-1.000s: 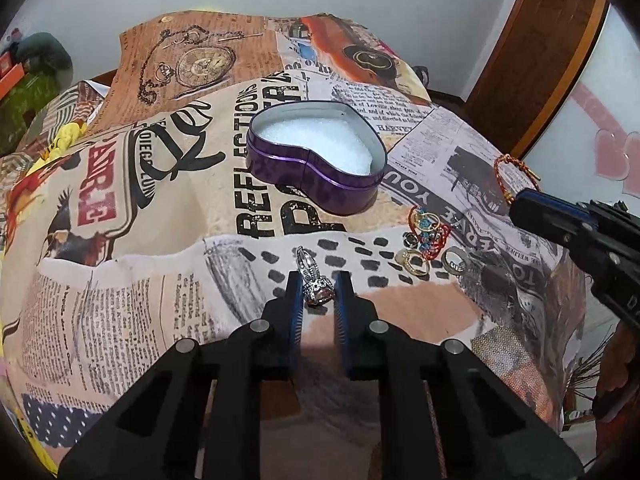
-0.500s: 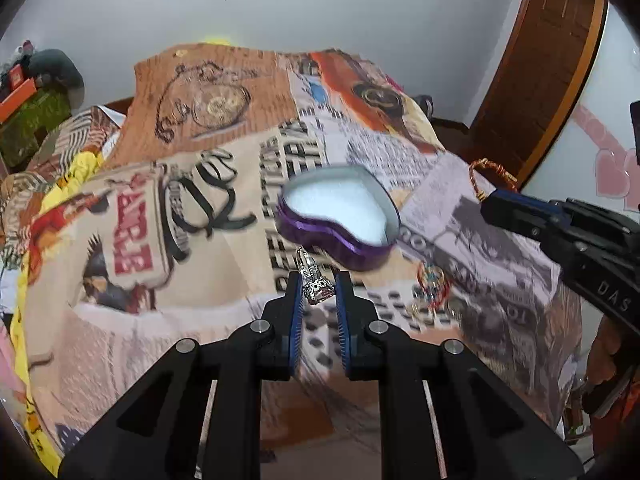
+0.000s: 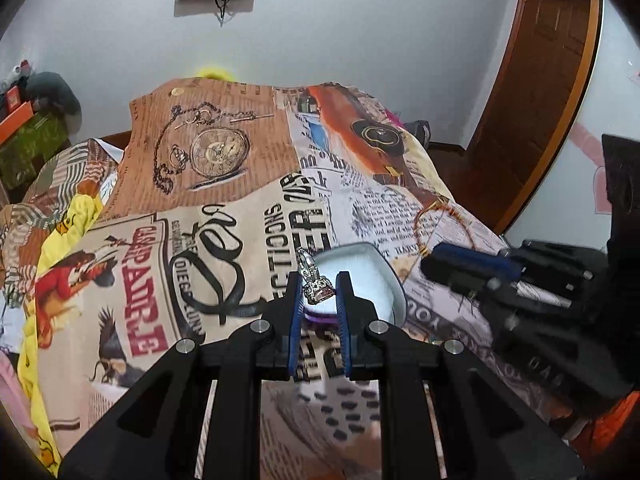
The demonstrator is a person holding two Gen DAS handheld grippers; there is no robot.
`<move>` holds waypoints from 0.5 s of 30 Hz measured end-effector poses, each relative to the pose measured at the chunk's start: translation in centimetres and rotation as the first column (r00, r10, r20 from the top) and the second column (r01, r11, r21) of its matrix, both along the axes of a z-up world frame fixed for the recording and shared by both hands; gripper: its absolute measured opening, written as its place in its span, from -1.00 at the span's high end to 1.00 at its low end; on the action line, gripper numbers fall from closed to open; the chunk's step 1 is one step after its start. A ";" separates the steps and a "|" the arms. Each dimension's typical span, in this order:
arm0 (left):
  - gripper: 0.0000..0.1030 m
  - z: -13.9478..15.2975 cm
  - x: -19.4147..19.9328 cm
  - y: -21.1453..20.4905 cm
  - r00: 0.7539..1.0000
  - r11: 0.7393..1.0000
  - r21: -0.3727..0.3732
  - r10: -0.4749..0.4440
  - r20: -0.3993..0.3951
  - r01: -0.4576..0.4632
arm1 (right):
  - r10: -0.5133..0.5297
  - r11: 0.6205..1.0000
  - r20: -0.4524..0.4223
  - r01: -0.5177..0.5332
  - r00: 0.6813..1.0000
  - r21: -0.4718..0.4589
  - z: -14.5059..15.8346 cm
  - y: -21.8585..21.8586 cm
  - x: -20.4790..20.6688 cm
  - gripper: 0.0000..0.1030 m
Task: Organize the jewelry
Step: 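Carry the ring into the tin with the left tool while the right drops the bracelet in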
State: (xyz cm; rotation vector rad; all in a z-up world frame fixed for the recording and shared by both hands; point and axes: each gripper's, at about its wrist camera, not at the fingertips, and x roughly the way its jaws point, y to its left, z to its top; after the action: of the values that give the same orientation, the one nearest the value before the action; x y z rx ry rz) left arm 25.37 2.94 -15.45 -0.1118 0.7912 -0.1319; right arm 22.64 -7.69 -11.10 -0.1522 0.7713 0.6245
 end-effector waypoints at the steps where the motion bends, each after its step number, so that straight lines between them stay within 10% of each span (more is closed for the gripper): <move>1: 0.71 0.0 0.4 0.0 1.000 1.000 -0.003 -0.002 -0.001 0.002 | 0.004 1.000 -0.008 -0.004 1.000 0.000 -0.3 0.2 0.3 0.81; 15: 0.71 -3.2 4.3 -0.1 0.996 0.999 0.017 -0.034 -0.080 0.035 | 0.113 0.991 -0.097 -0.119 0.989 -0.060 -3.5 2.2 2.4 0.81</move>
State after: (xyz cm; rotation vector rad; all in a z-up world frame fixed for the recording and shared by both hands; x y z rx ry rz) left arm 29.62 2.84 -18.63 -0.0867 0.8744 -0.1537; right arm 25.05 -5.49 -14.57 -0.2312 0.8780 0.7211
